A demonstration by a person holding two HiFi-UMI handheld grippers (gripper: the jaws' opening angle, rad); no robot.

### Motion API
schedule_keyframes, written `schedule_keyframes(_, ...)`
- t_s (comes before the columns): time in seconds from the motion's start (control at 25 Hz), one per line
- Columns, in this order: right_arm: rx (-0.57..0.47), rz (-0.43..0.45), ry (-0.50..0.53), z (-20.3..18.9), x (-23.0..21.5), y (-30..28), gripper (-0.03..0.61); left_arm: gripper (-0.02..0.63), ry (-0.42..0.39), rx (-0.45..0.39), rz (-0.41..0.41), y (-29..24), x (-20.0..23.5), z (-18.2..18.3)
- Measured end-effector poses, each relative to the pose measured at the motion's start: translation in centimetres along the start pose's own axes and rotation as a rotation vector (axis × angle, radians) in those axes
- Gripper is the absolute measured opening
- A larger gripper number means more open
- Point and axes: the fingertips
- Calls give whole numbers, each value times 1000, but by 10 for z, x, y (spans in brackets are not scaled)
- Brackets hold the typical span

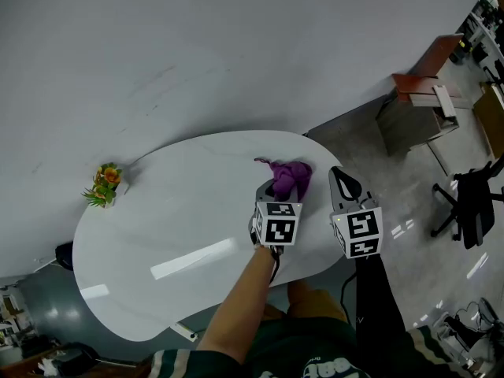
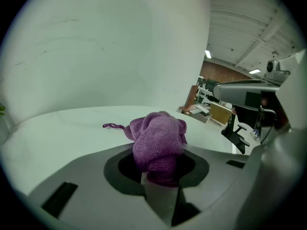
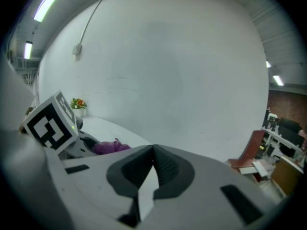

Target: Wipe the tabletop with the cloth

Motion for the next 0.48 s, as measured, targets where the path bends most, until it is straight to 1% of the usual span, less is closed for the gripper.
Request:
schedule_keyframes(0.16, -3, 51, 17, 6, 34, -14, 3, 130, 12, -10, 41, 23, 32, -10)
schedule_keyframes(0.48, -2, 167, 59, 18, 133, -37, 3, 130, 56, -20, 123, 80, 110, -44)
Point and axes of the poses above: the fingertips, and each gripper's own axes: y backward along the fingers, x to its left, z out of its top, and after that the axes turned 10 degrees about -x, right-handed
